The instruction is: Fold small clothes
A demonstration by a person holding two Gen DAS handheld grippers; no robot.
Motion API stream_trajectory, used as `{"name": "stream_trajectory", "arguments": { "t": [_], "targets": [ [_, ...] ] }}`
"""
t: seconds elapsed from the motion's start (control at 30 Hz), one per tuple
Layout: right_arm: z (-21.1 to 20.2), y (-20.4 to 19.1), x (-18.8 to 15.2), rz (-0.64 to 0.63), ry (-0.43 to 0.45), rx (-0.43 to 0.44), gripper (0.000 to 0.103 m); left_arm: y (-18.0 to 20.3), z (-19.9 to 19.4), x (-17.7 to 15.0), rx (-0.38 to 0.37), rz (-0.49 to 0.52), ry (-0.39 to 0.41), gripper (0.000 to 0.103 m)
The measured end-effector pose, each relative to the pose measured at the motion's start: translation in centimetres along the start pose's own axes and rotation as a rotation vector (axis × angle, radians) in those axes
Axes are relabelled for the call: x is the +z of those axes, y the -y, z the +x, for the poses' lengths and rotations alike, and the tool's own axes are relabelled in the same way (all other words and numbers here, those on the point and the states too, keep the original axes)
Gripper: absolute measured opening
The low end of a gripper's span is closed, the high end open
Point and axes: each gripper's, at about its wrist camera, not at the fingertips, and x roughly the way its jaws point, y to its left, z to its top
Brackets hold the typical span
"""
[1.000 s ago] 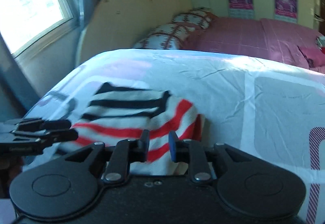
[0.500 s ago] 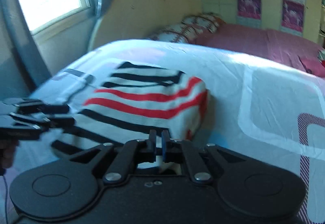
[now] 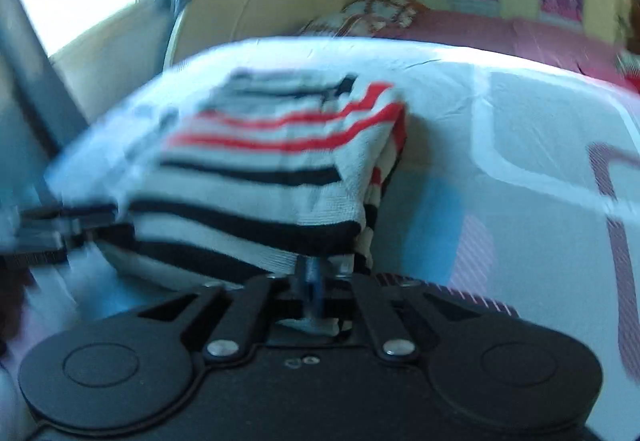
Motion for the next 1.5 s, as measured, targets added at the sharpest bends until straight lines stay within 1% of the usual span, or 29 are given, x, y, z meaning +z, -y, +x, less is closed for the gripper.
{"name": "stream_trajectory", "arguments": {
  "t": [0.03, 0.07, 0.1, 0.17, 0.2, 0.3, 0.37, 0.43, 0.53, 0.6, 0.67, 0.8, 0.87, 0.93, 1.0, 1.17, 1.5],
  "targets": [
    [-1.7, 0.2, 0.0, 0.029, 0.040, -0.004, 0.073, 0.5, -1.4, 0.0, 0.022, -0.005, 0.030, 0.096],
    [-3.1, 0.2, 0.0, 0.045, 0.066, -0.023, 0.084, 0.9, -2.6, 0.0, 0.039, -0.016, 0.052, 0.100],
    [-4.7, 0.0, -0.2, 0.059, 0.090, -0.034, 0.090, 1.3, -3.9, 0.0, 0.047, -0.031, 0.064, 0.103],
    [-7.3, -0.4, -0.8, 0.080, 0.089, -0.011, 0.094, 2.4, -6.2, 0.0, 0.066, -0.057, 0.079, 0.103],
    [-8.6, -0.7, -1.3, 0.080, 0.084, -0.006, 0.103, 3.0, -7.4, 0.2, 0.082, -0.067, 0.079, 0.103],
    [-12.7, -2.0, -3.2, 0.076, 0.115, -0.013, 0.103, 5.2, -10.8, -0.1, 0.100, -0.070, 0.088, 0.103],
    [-15.0, -2.9, -4.5, 0.045, 0.129, -0.068, 0.103, 6.9, -13.3, -0.6, 0.124, -0.052, 0.099, 0.103],
    [-17.4, -4.0, -5.9, 0.014, 0.139, -0.091, 0.103, 8.5, -15.7, -1.1, 0.100, -0.049, 0.107, 0.103],
    [-21.6, -5.9, -8.3, -0.035, 0.191, -0.146, 0.103, 11.3, -19.5, -2.0, 0.062, -0.027, 0.154, 0.103],
    [-24.6, -6.7, -10.2, -0.053, 0.225, -0.148, 0.103, 13.3, -21.9, -2.9, 0.063, -0.001, 0.188, 0.103],
    [-26.5, -7.3, -11.6, -0.062, 0.247, -0.169, 0.103, 15.0, -24.2, -3.9, 0.073, 0.012, 0.210, 0.103],
    [-30.0, -7.6, -14.0, -0.039, 0.290, -0.206, 0.103, 16.9, -27.9, -6.0, 0.075, 0.007, 0.232, 0.103],
    [-30.9, -7.6, -14.5, -0.032, 0.295, -0.204, 0.103, 17.3, -29.0, -7.0, 0.083, -0.013, 0.224, 0.103],
    [-31.5, -7.9, -14.8, -0.046, 0.308, -0.210, 0.103, 17.5, -30.2, -8.0, 0.070, -0.038, 0.230, 0.103],
    [-31.7, -8.4, -15.0, -0.056, 0.312, -0.203, 0.103, 18.0, -31.2, -8.5, 0.074, -0.034, 0.238, 0.103],
    [-32.0, -9.2, -15.1, -0.069, 0.331, -0.192, 0.103, 18.5, -32.8, -8.6, 0.088, -0.023, 0.281, 0.103],
    [-32.3, -10.0, -14.8, -0.074, 0.355, -0.195, 0.103, 18.6, -33.3, -8.5, 0.096, -0.043, 0.304, 0.103]
  ]
}}
